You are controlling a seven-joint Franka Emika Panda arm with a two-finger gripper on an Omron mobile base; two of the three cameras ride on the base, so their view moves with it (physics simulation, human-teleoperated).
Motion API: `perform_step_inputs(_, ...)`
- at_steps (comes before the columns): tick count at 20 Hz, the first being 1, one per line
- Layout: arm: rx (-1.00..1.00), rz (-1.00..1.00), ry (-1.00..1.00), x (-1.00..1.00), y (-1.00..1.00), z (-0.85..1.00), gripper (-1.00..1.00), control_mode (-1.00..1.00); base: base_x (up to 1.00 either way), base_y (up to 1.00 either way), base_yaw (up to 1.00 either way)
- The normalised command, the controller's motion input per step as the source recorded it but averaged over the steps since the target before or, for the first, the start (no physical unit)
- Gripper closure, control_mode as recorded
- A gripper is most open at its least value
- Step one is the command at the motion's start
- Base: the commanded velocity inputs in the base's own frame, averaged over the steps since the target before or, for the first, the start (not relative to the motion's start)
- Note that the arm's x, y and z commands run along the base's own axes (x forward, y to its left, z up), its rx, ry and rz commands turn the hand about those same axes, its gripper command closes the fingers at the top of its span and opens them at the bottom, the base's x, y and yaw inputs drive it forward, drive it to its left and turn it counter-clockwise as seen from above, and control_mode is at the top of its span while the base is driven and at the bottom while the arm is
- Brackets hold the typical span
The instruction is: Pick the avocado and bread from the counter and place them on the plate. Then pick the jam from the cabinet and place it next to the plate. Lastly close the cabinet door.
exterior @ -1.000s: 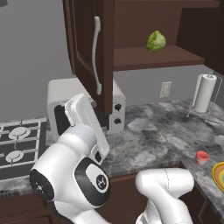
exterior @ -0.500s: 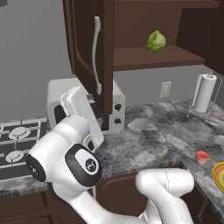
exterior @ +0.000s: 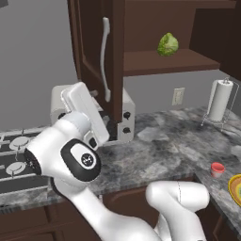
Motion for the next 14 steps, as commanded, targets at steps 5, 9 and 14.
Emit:
perform_step_inputs(5, 0.0, -0.09, -0.03, 0.3, 0.02, 0.09, -1.0, -1.0, 0.0, 0.0, 0.0)
perform_step_inputs(9, 0.0, -0.09, -0.02, 0.23, 0.0, 0.12, -1.0, -1.0, 0.0, 0.0, 0.0)
perform_step_inputs(14, 0.02, -0.02, -0.05, 0.09, -0.33, 0.25, -1.0, -1.0, 0.0, 0.0, 0.0)
